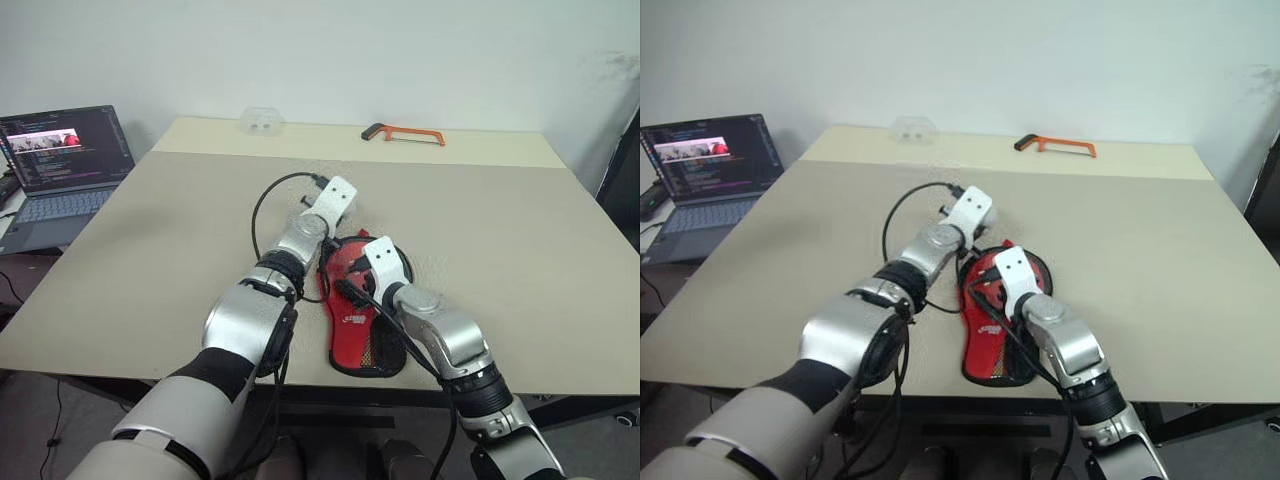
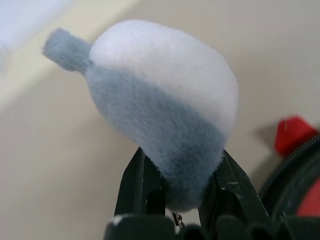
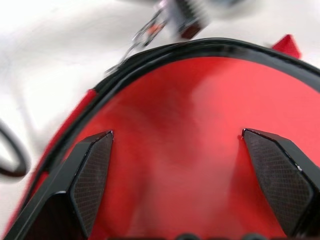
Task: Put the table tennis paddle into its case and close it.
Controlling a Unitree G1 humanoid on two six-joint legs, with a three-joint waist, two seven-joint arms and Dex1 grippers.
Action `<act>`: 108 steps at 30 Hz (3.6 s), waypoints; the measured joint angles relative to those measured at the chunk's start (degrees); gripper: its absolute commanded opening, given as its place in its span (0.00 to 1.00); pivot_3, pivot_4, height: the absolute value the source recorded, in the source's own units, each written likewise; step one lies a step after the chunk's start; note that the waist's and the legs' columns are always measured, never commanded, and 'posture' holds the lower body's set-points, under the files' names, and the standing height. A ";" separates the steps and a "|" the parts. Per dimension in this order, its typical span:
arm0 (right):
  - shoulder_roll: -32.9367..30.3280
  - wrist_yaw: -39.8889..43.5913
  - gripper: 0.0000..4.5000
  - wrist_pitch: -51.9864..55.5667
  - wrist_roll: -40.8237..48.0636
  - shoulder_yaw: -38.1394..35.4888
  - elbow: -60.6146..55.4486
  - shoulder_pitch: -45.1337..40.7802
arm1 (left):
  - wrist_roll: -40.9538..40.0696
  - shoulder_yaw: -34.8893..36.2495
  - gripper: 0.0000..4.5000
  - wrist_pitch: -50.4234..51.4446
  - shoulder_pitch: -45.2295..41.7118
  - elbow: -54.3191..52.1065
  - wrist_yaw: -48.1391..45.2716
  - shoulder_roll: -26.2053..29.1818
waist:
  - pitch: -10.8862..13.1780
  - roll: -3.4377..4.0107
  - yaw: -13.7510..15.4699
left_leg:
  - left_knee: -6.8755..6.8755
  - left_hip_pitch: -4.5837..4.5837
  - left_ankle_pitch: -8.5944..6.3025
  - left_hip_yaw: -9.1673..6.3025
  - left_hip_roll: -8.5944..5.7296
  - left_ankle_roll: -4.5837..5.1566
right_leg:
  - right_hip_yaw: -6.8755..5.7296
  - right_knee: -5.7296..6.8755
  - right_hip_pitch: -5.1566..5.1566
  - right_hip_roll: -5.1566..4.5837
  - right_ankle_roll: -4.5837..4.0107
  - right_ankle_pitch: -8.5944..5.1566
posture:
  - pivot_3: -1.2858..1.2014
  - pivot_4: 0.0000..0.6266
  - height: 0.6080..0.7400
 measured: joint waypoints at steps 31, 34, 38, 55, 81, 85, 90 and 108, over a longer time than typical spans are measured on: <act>0.75 -0.31 1.00 3.52 -0.48 1.55 -4.91 3.42 | 14.19 -13.12 0.90 -8.32 1.56 0.43 -4.26 -5.62 | -0.35 -0.03 -0.11 | -0.02 0.18 0.00 0.02 -0.03 -0.01 | 0.04 0.01 0.09 -0.02 0.02 -0.01 | 0.52 0.24 1.00; 0.70 0.36 1.00 3.22 -0.34 1.46 -3.27 1.83 | 13.83 -13.02 0.97 -8.37 2.07 0.42 -6.96 -4.82 | -0.35 -0.03 -0.27 | -0.02 0.30 0.00 0.04 -0.03 -0.01 | 0.08 0.01 0.16 -0.02 0.03 0.05 | 0.52 0.24 1.00; -0.11 1.77 1.00 2.78 -0.12 0.72 -1.60 0.54 | 11.77 -11.34 0.97 -8.75 2.13 0.11 -10.27 -3.92 | -0.35 -0.04 -0.52 | -0.02 0.29 0.00 0.04 -0.03 -0.01 | 0.09 0.01 0.16 -0.01 0.04 0.08 | 0.52 0.24 1.00; -26.51 28.33 1.00 17.42 19.19 -7.83 -21.43 -4.91 | -10.23 3.42 0.97 -6.29 -0.29 -15.40 -46.93 10.31 | -0.11 0.10 -1.10 | -0.20 -0.11 -0.01 0.00 0.00 -0.01 | -0.01 -0.14 -0.11 -0.01 -0.09 0.00 | 0.52 0.24 1.00; -7.00 5.33 1.00 -17.20 5.51 -18.50 55.92 -39.46 | -18.78 -3.35 0.97 28.72 46.89 -74.62 -35.36 6.12 | -0.05 0.21 -1.58 | -0.06 0.09 0.05 0.08 0.03 0.08 | 0.11 0.06 0.00 -0.02 -0.34 0.18 | 0.52 0.24 1.00; -5.07 4.38 1.00 -23.15 4.42 -18.75 63.83 -42.22 | -19.04 -2.86 0.97 29.15 47.02 -74.93 -31.68 6.41 | -0.05 0.22 -1.57 | -0.05 0.09 0.05 0.08 0.03 0.08 | 0.12 0.05 0.00 -0.02 -0.33 0.18 | 0.52 0.24 1.00; -3.70 2.52 1.00 -27.97 3.75 -19.91 70.67 -44.47 | -19.41 -2.21 0.97 29.15 45.97 -74.20 -29.02 6.45 | -0.04 0.22 -1.57 | -0.07 0.08 0.04 0.09 0.03 0.07 | 0.11 0.03 0.00 -0.02 -0.34 0.18 | 0.52 0.24 1.00; 1.53 -5.25 0.80 -35.67 -0.60 -22.35 78.82 -45.19 | -21.83 -2.50 0.98 33.15 45.68 -77.22 -25.02 5.07 | -0.03 0.23 -1.61 | -0.10 0.09 0.04 0.07 0.03 0.07 | 0.11 0.04 0.00 -0.02 -0.35 0.18 | 0.52 0.24 1.00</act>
